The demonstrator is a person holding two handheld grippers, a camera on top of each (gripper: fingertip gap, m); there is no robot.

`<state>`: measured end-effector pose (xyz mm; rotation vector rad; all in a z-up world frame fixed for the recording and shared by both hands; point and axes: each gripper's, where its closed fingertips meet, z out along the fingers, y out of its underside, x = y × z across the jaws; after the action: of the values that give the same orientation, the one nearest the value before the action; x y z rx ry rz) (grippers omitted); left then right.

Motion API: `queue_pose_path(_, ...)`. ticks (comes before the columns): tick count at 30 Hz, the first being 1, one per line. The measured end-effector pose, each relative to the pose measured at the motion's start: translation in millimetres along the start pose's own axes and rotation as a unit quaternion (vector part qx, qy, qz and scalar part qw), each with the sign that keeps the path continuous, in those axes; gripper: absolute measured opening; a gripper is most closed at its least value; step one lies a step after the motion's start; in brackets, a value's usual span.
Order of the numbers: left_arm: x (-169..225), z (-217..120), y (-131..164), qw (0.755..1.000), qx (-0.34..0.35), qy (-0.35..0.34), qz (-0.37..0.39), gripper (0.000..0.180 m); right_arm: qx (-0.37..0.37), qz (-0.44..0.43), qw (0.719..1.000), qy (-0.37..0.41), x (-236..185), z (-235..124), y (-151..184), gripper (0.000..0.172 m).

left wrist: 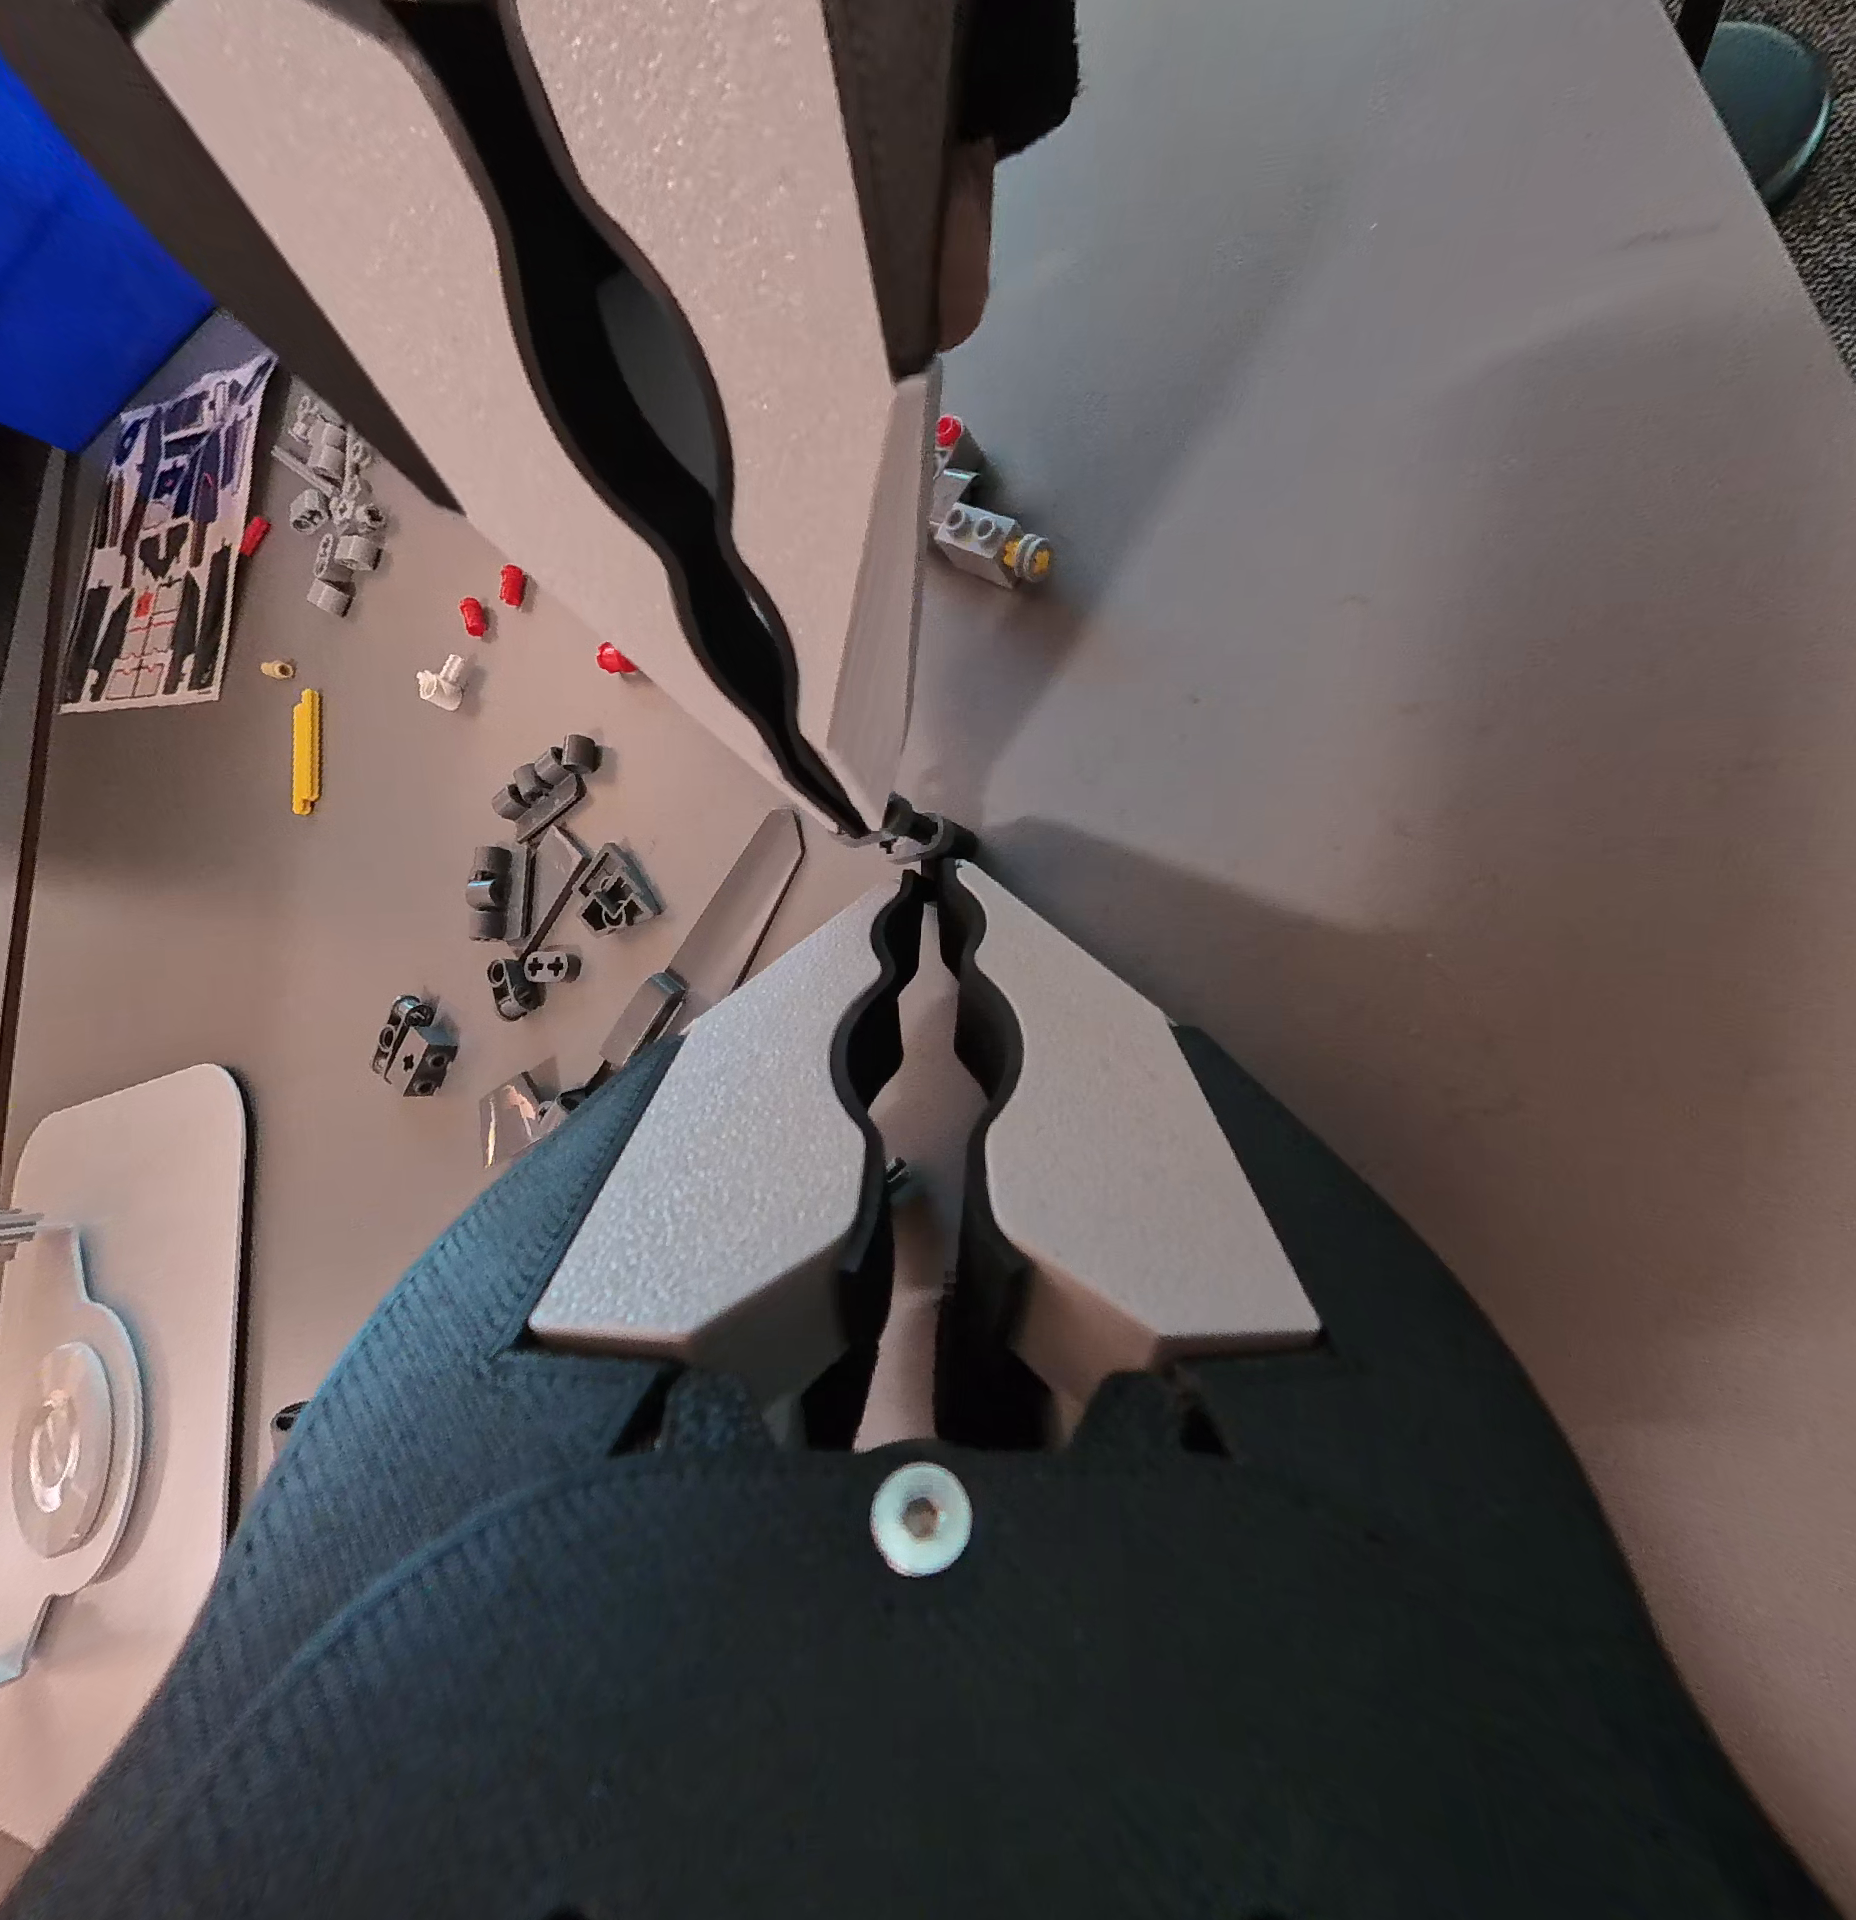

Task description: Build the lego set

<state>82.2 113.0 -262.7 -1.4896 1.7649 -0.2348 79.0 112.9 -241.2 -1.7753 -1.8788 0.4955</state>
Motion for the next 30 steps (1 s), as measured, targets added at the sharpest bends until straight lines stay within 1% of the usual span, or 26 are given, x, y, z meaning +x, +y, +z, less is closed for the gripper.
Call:
queue_pose_path(10, 0, 0, 0, 1.0, -0.001, -0.004, 0.005, 0.001, 0.003, 0.011, 1.0, 0.001, -2, 1, 1, 0.0)
queue_pose_path(14, 1, 1, -2, 1.0, 0.0, -0.006, 0.009, 0.001, -0.011, 0.003, 1.0, 0.006, -1, -1, 2, 0.0)
queue_pose_path(15, 1, 1, -2, 1.0, 0.0, -0.007, 0.009, 0.001, -0.001, 0.008, 1.0, 0.015, 2, -3, -2, 0.003)
queue_pose_path(16, 1, 1, -2, 1.0, 0.001, -0.006, 0.008, 0.001, 0.011, 0.014, 1.0, 0.016, 2, -5, -5, 0.011)
queue_pose_path(17, 1, 1, -2, 1.0, 0.001, -0.007, 0.009, 0.001, 0.018, 0.014, 1.0, 0.014, 1, -8, -7, 0.013)
queue_pose_path(18, 1, 1, -2, 1.0, 0.001, -0.007, 0.009, 0.001, 0.018, 0.012, 1.0, 0.015, 1, -11, -7, 0.017)
queue_pose_path(19, 1, 1, -2, 1.0, 0.002, -0.006, 0.009, 0.001, 0.013, 0.011, 1.0, 0.015, 1, -12, -4, 0.025)
queue_pose_path(20, 1, 1, -2, 1.0, 0.002, -0.005, 0.009, 0.001, 0.012, 0.012, 1.0, 0.013, 0, -12, -3, 0.026)
queue_pose_path(23, 1, 1, -2, 1.0, 0.003, -0.004, 0.008, 0.001, -0.004, 0.008, 1.0, 0.011, 0, -7, 3, 0.028)
queue_pose_path(26, 1, 1, -2, 1.0, 0.002, -0.004, 0.009, 0.001, -0.012, 0.006, 1.0, 0.006, 2, -4, 4, 0.015)
queue_pose_path(30, 1, 1, -2, 1.0, 0.003, -0.004, 0.008, 0.001, -0.022, 0.005, 1.0, -0.005, 2, -2, 2, 0.014)
